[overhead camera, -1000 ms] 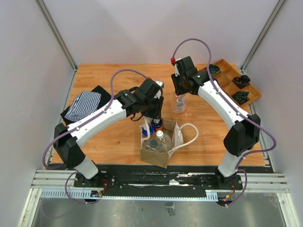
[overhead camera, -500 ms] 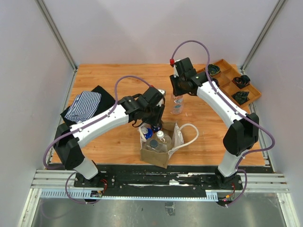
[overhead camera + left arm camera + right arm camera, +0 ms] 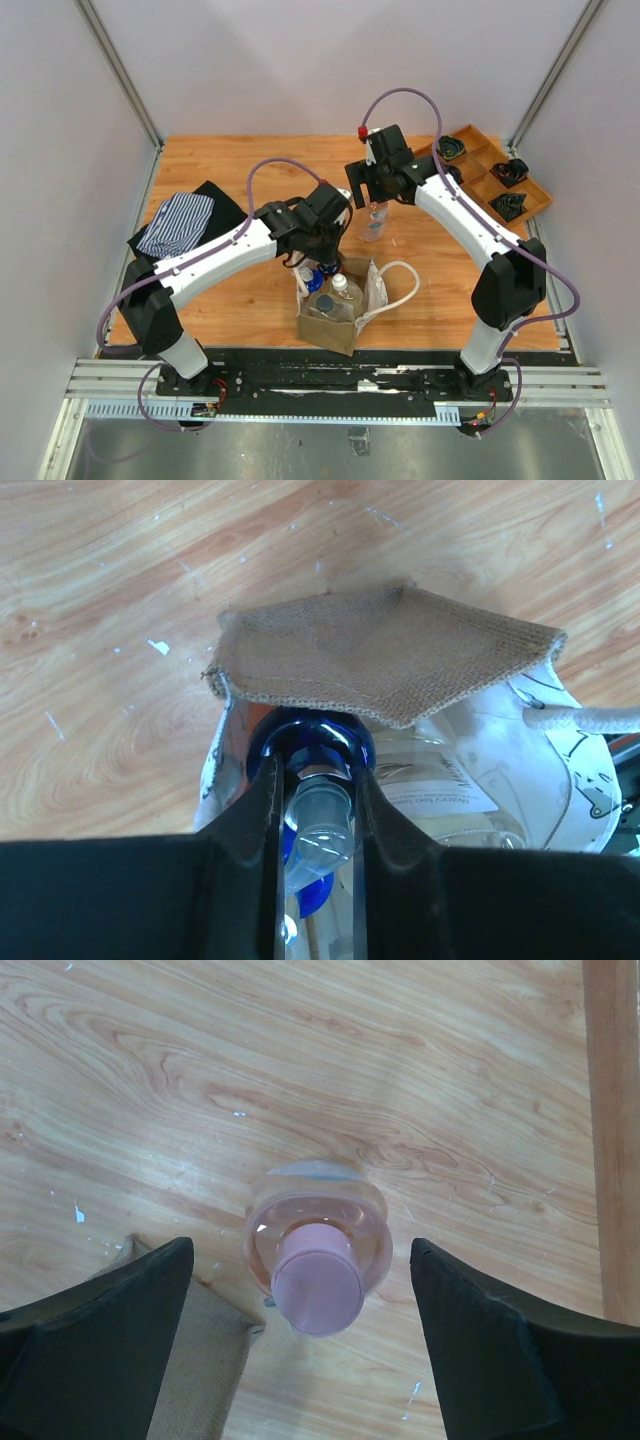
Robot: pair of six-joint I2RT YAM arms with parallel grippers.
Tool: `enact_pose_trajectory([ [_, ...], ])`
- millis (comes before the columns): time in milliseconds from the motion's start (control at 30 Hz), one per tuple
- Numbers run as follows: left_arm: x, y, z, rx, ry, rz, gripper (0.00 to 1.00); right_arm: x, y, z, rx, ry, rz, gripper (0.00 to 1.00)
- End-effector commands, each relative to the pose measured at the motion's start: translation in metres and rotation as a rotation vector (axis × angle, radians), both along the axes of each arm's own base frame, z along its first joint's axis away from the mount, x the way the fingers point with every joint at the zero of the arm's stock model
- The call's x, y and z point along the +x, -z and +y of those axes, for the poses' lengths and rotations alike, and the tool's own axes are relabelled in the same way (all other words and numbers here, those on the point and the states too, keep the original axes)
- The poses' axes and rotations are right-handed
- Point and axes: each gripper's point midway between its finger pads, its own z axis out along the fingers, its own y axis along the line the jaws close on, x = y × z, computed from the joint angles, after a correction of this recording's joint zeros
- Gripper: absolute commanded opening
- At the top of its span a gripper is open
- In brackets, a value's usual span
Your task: Take the personal care products out of the canvas bag
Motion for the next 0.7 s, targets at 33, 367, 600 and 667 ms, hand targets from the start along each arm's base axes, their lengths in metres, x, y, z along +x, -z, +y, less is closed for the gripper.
enact_pose_trajectory([
  [33, -0.001, 0.002, 0.006, 0.083, 0.004, 0.012, 0.00, -0.005, -0.021, -0.024, 0.014, 0.067, -0.035, 0.90],
  [367, 0.036, -0.103, 0.000, 0.044, -0.044, -0.188, 0.01, -0.094, -0.083, -0.012, 0.103, -0.040, -0.165, 0.85],
  [600, 0.050, -0.131, -0.004, 0.077, -0.046, -0.232, 0.01, -0.163, -0.088, 0.004, 0.086, -0.216, -0.167, 0.78],
  [667, 0.053, -0.140, -0.006, 0.053, -0.044, -0.252, 0.00, -0.177, -0.086, 0.004, 0.079, -0.242, -0.171, 0.77],
])
